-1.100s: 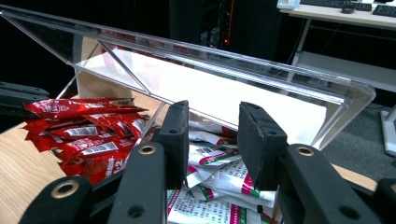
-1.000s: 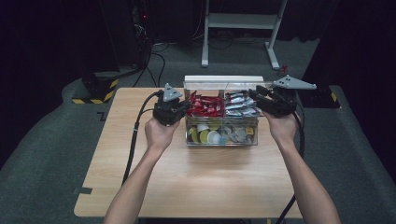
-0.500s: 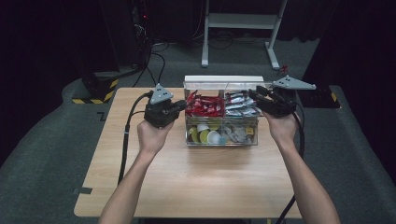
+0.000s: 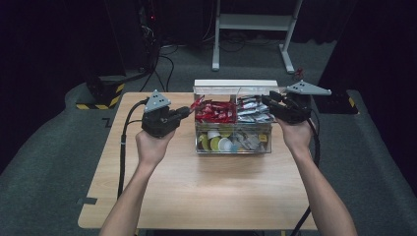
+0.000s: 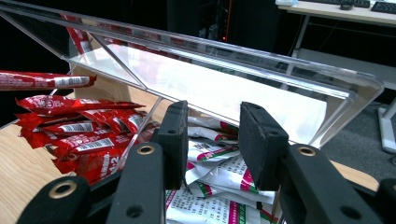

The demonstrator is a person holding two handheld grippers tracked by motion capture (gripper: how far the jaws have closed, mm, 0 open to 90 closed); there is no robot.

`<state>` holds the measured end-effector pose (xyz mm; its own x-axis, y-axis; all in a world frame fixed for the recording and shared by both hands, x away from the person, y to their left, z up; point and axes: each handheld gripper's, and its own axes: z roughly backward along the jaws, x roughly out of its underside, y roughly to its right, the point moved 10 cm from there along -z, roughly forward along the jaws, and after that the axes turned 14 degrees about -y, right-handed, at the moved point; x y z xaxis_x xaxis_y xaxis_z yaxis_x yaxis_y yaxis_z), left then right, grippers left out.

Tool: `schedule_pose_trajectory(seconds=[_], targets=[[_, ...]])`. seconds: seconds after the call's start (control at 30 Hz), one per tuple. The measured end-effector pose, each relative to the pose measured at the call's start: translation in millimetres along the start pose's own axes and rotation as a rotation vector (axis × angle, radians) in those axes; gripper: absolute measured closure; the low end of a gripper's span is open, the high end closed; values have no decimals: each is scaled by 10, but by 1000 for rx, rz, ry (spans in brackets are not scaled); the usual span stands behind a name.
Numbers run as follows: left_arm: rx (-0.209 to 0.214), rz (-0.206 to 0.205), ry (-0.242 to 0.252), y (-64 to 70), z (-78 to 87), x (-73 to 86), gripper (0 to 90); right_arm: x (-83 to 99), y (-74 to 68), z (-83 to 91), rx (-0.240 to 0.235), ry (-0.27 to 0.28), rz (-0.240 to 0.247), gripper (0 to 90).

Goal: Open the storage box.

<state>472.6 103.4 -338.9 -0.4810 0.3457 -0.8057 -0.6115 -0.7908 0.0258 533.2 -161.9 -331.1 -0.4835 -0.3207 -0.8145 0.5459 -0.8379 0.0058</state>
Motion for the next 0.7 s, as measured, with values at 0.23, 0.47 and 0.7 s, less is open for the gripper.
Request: schedule_pose_trajectory(seconds=[0.23,0.47,0.7], targets=[[9,-2,13,6,113,36,868,1,6,-5,-1,-3,-4,628],[12,-5,29,2,247,71,868,2,8,-8,1,-2,-4,627],[8,1,46,-15,352,113,868,4,7,-7,-1,-4,-5,628]])
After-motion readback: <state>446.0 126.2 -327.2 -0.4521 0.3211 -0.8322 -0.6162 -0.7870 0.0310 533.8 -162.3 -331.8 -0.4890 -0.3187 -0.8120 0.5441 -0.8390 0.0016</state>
